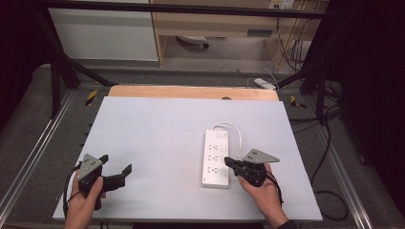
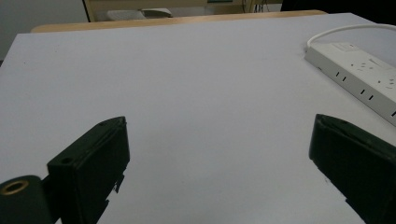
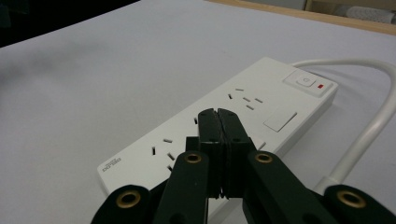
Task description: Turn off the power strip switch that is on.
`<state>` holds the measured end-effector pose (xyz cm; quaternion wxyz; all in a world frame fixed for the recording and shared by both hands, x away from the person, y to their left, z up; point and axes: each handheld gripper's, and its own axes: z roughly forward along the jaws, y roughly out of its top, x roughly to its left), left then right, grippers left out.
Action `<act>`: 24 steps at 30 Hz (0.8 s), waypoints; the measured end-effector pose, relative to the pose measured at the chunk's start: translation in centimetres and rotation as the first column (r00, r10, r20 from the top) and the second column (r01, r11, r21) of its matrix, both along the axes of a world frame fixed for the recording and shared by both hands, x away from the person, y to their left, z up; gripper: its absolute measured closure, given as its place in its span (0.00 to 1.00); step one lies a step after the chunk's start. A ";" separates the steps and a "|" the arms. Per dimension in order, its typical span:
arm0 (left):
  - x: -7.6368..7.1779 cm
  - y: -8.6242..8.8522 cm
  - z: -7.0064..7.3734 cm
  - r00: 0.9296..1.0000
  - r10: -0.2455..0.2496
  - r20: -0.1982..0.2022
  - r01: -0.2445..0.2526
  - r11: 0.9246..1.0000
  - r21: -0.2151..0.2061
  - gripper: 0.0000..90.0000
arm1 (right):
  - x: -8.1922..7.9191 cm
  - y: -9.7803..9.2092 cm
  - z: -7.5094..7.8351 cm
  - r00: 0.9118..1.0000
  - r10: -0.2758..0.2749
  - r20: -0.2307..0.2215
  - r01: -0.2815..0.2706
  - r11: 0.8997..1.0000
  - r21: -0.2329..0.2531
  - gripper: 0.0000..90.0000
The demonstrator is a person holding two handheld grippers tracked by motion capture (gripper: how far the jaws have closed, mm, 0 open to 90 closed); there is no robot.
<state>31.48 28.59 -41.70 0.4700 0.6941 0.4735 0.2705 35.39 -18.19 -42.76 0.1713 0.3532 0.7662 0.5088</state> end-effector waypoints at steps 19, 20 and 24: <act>0.0 0.0 -0.1 1.000 0.003 -0.006 -0.003 1.000 -0.003 0.06 | 0.1 -1.3 1.3 0.997 -0.070 0.012 0.069 0.995 0.069 0.62; 0.0 0.0 -0.1 1.000 0.003 -0.006 -0.003 1.000 -0.003 0.06 | 0.1 -1.4 1.4 0.997 -0.073 0.008 0.072 0.995 0.074 0.59; 0.0 0.1 -0.1 1.000 0.006 -0.006 -0.006 1.000 -0.003 0.06 | 0.2 -1.4 1.5 0.997 -0.078 -0.005 0.078 0.994 0.074 0.48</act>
